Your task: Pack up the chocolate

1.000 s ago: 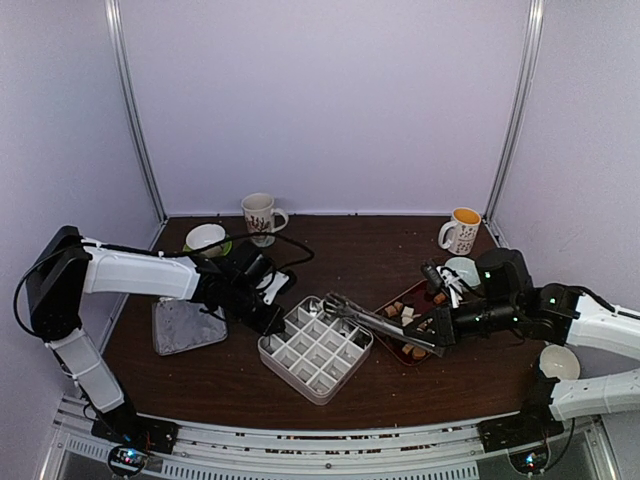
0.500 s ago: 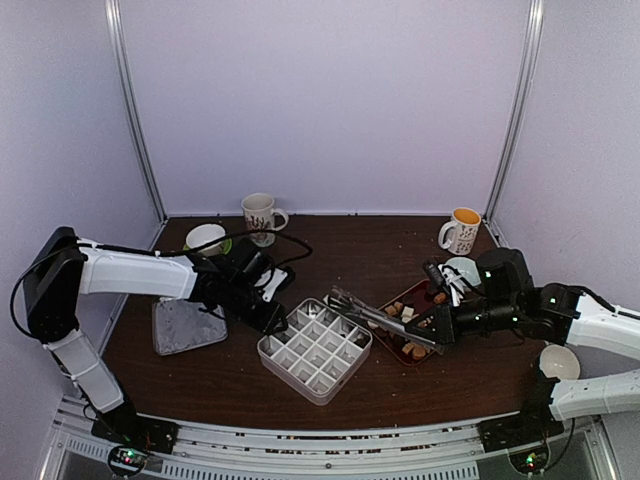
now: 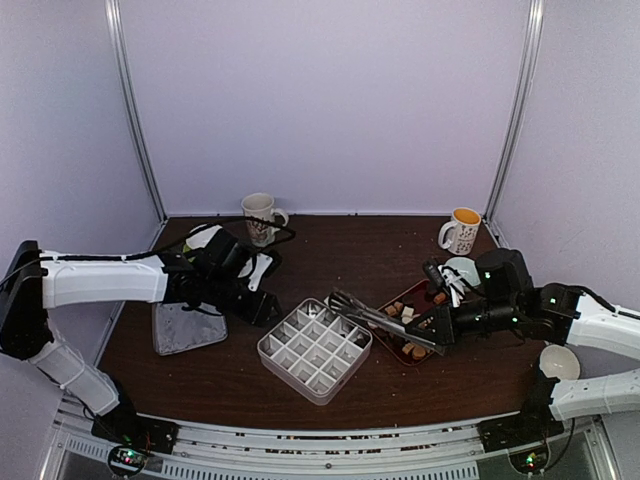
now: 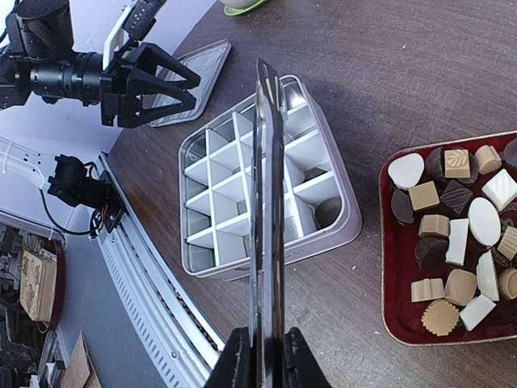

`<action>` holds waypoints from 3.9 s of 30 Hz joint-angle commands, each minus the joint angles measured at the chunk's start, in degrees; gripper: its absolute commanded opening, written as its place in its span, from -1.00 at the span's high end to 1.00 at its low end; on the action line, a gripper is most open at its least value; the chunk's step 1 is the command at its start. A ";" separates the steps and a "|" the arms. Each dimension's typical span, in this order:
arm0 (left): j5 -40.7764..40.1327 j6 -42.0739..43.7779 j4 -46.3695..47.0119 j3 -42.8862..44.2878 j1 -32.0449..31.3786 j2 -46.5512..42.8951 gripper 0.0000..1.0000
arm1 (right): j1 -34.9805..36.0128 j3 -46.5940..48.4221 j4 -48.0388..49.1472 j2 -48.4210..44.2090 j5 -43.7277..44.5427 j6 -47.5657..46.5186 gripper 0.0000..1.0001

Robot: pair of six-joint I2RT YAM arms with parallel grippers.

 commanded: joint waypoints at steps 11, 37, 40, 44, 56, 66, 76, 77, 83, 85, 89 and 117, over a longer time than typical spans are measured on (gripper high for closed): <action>-4.53 -2.49 8.51 -8.10 1.83 -12.13 -0.55 | 1.24 2.20 1.23 0.13 1.94 -0.34 0.73; -6.81 -2.07 8.51 -8.65 1.92 -14.48 -0.95 | 2.69 4.38 0.06 4.15 3.93 -2.71 0.73; -6.83 -2.06 8.28 -8.51 1.86 -14.26 -0.95 | 2.84 4.75 0.09 5.50 4.05 -3.16 0.72; -7.31 -2.31 6.87 -8.12 1.92 -13.72 -0.95 | 3.05 4.84 -0.13 6.34 5.11 -3.92 0.71; -7.53 -2.67 6.65 -8.32 1.84 -12.69 -0.95 | 3.31 5.57 0.56 8.75 5.38 -4.60 0.59; -7.60 -2.61 6.67 -8.29 1.87 -12.37 -0.95 | 3.40 6.04 0.52 9.51 5.49 -4.91 0.41; -7.99 -2.59 6.23 -8.44 1.87 -13.29 -0.94 | 3.48 6.04 0.57 7.74 6.52 -4.52 0.32; -8.42 -2.63 5.99 -8.38 1.87 -13.47 -0.94 | 3.48 5.92 0.67 7.25 6.78 -4.36 0.32; -9.46 -2.83 4.62 -8.76 1.83 -16.45 -0.93 | 3.49 4.92 1.54 4.84 8.36 -3.05 0.33; -9.45 -3.13 3.82 -8.95 1.83 -17.34 -0.92 | 3.48 4.72 1.62 4.33 8.51 -2.59 0.38; -9.64 -4.57 3.67 -10.32 1.86 -20.16 -0.92 | 3.51 4.26 1.50 2.42 10.27 -1.46 0.44; -9.44 -4.52 1.99 -12.97 1.78 -26.88 -0.93 | 20.70 1.40 -6.32 9.38 24.44 -20.13 -1.00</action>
